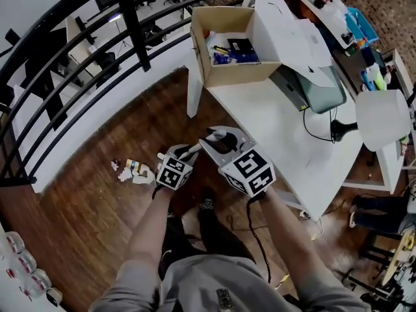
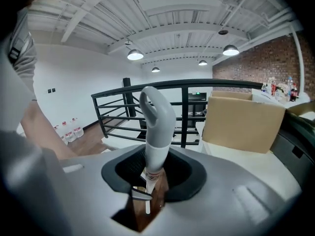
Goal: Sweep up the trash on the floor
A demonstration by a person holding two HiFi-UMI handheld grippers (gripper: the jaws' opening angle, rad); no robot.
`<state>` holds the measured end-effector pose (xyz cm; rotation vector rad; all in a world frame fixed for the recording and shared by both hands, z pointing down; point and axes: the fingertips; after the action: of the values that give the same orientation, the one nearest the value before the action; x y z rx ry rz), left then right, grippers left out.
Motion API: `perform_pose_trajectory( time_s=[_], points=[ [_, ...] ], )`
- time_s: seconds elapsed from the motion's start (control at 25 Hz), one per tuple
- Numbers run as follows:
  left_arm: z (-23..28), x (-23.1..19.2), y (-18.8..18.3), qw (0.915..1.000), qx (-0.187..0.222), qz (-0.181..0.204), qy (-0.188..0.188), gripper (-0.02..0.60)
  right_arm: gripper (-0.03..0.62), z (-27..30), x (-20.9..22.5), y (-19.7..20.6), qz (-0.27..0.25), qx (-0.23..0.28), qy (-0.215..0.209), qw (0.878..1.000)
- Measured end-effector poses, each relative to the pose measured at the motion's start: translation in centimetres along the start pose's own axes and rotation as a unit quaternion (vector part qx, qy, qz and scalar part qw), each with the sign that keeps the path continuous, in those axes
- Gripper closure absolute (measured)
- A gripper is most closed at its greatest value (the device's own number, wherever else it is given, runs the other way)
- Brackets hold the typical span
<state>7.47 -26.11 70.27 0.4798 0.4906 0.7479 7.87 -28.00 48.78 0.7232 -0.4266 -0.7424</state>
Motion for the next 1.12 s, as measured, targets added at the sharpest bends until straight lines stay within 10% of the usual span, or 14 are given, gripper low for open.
perform_pose_trajectory(
  time_s=[0.52, 1.12],
  points=[
    [6.6, 0.2, -4.1, 0.9998, -0.006, -0.014, -0.016, 0.463, 0.41, -3.4, 9.5, 4.8, 0.075, 0.038, 0.066, 0.994],
    [9.0, -0.4, -6.1, 0.9959, 0.001, -0.09, -0.008, 0.438, 0.457, -8.1, 8.1, 6.9, 0.115, 0.064, 0.054, 0.99]
  ],
)
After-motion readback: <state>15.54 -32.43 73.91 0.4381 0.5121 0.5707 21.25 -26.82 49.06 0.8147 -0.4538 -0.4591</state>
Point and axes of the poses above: the fingertips, and each gripper's own axes: z forward along the fingers, x to its right, y out of its underside, and after that the axes turned 12 degrees about -x, right-handed
